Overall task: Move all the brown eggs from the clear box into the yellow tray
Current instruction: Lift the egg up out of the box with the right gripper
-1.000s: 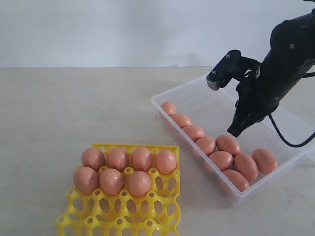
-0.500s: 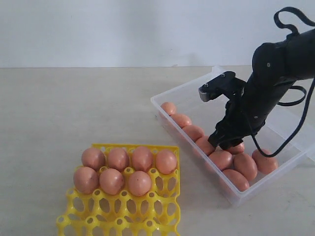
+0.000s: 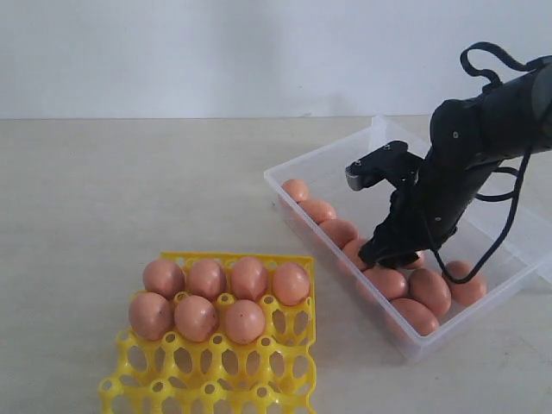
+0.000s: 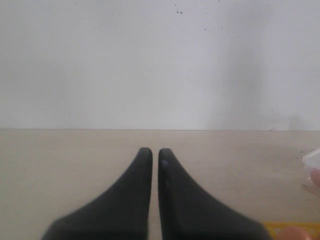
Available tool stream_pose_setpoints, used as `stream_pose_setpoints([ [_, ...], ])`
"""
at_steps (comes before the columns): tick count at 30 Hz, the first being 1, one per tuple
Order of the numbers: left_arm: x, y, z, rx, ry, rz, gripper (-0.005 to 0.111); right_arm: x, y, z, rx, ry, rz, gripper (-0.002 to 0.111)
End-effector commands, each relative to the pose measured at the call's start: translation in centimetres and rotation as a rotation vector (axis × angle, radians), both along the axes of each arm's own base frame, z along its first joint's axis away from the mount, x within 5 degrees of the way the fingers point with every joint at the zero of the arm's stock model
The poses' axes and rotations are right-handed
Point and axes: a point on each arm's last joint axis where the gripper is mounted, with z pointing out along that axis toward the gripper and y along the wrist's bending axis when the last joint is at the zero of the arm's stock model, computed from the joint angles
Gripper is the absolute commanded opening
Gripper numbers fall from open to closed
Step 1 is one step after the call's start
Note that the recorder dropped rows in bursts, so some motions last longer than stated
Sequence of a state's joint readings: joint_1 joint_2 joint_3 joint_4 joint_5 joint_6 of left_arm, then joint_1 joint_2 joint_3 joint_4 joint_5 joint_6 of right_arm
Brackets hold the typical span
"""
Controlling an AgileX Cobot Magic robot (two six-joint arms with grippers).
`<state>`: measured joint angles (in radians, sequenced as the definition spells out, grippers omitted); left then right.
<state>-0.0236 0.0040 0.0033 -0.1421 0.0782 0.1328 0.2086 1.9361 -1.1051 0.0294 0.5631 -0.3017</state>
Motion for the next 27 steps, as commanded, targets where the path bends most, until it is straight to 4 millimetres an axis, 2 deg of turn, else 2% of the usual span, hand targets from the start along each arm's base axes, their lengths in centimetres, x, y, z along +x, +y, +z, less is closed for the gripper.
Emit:
stream_pose_setpoints([
  [1,0.0,0.0,0.2,-0.01,-0.01,0.001,0.004,0.4,-0.8,3.3,-0.025,-0.14,-0.142,0.0],
  [3,0.0,0.0,0.2,-0.01,-0.01,0.001,0.004,0.9,-1.7,6.9,-0.043,-0.351,-0.25,0.0],
  [4,0.0,0.0,0.2,-0.01,-0.01,0.001,0.004,1.2,-2.1,9.6,-0.026,-0.519,-0.295,0.0],
  [9,0.0,0.0,0.2,-0.01,-0.01,0.001,0.004,0.8,-2.6,17.4,0.084,-0.967,-0.316,0.0],
  [11,0.0,0.0,0.2,-0.01,-0.01,0.001,0.004,0.2,-3.4,19.6,0.18,-1.07,-0.502,0.0],
  [13,0.0,0.0,0.2,-0.01,-0.01,0.001,0.004,-0.2,-4.7,22.0,0.187,-1.184,-0.677,0.0],
  [15,0.0,0.0,0.2,-0.01,-0.01,0.001,0.004,-0.5,-5.4,23.9,0.198,-1.264,-0.763,0.0],
  [16,0.0,0.0,0.2,-0.01,-0.01,0.001,0.004,-0.5,-5.3,24.8,0.215,-1.281,-0.752,0.0],
  [18,0.0,0.0,0.2,-0.01,-0.01,0.001,0.004,-0.4,-4.6,26.4,0.214,-1.293,-0.635,0.0],
  [21,0.0,0.0,0.2,-0.01,-0.01,0.001,0.004,-0.2,-3.4,27.2,0.113,-1.284,-0.38,0.0],
  [27,0.0,0.0,0.2,-0.01,-0.013,0.002,0.004,-0.3,-0.4,25.3,-0.086,-1.204,0.243,0.0],
])
